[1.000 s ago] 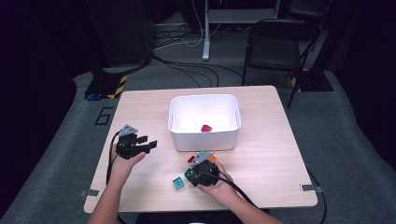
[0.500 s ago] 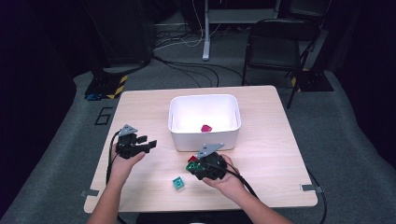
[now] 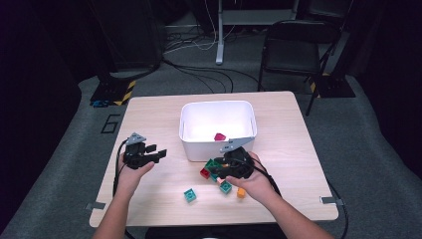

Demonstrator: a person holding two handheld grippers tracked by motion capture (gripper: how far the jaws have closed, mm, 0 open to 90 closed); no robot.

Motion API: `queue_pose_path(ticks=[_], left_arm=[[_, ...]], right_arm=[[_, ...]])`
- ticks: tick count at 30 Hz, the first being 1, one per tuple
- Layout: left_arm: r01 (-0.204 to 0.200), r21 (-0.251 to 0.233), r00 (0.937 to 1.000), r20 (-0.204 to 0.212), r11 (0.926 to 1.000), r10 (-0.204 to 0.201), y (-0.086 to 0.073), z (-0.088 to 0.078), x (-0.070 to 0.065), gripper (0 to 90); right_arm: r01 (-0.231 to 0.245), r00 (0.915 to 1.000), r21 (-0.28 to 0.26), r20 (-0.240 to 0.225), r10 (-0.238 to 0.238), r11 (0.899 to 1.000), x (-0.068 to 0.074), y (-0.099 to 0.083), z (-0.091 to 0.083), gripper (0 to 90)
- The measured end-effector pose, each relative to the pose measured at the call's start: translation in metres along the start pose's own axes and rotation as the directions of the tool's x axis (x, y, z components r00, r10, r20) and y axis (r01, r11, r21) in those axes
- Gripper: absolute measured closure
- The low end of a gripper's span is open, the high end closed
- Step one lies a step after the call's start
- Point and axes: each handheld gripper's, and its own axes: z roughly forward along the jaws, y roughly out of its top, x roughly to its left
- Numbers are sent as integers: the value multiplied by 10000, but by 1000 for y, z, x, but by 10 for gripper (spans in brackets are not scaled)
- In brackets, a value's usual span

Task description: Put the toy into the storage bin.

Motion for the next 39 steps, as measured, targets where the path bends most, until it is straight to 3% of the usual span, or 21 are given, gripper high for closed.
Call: queue_pose_path(ticks=[10,19,26,39], left_arm=[[-6,20,10000,-12,10000,7,0,1,0,443],[47,9,10000,-13,10000,-47,-1,1,1,443],[58,63,10000,26,10000,-58,-1,1,3,443],[184,-39,9998,78,9998,-183,-1,0,4,444]], right_arm=[[-44,9991,-526,416,66,9986,-17,22,-24,587],[-117,9976,-633,681,160,9979,-34,42,-27,587],[27,9956,-738,935,42,9973,-52,66,-23,587],[33,9879,-475,1549,41,9989,-87,91,-1,587]])
